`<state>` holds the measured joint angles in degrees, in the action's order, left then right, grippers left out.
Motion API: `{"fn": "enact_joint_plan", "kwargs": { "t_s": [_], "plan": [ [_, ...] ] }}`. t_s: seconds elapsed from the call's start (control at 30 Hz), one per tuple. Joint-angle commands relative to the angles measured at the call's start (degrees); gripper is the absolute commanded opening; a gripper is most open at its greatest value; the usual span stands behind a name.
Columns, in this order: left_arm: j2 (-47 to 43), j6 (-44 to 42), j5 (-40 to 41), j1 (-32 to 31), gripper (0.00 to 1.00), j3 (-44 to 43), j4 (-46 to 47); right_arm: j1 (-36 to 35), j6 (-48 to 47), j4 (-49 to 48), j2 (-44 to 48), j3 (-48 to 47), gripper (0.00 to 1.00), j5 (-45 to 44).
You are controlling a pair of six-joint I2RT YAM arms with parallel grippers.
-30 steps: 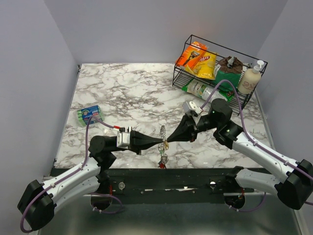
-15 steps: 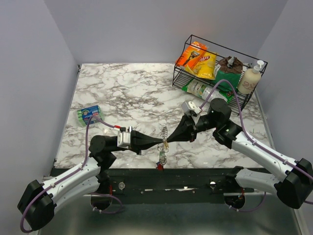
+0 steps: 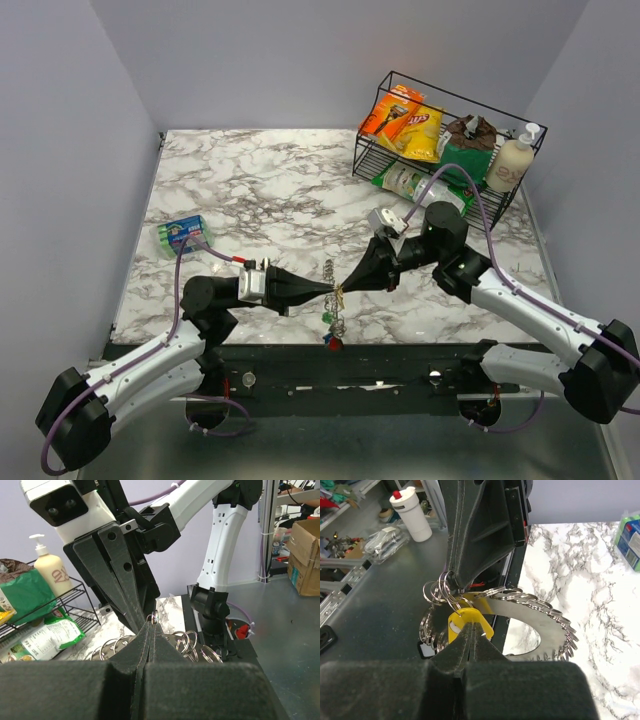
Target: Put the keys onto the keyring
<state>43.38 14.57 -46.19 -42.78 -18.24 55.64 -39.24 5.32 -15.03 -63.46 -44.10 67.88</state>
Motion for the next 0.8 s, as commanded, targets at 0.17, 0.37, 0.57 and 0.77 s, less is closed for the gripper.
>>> {"fn": "enact_joint_plan", "kwargs": {
  "t_s": [0.17,0.37,0.57,0.77],
  "plan": [
    [0.4,-0.06,-1.71,-0.19,0.0,-1.8,3.52,0.13,-3.56,4.29,1.67,0.59,0.07,-1.42],
    [-0.92,-0.5,-1.35,-0.19,0.0,-1.45,2.02,0.13,-7.25,6.76,8.09,1.91,0.48,-7.05],
    [-1.19,-0.42,-1.62,-0.19,0.0,-1.27,1.67,0.13,-8.4,7.29,10.11,1.74,0.69,-6.71],
    [-0.66,-0.07,-1.79,-0.19,0.0,-1.27,2.28,0.13,-5.5,2.04,7.31,0.86,0.68,-2.84]
  ]
}}
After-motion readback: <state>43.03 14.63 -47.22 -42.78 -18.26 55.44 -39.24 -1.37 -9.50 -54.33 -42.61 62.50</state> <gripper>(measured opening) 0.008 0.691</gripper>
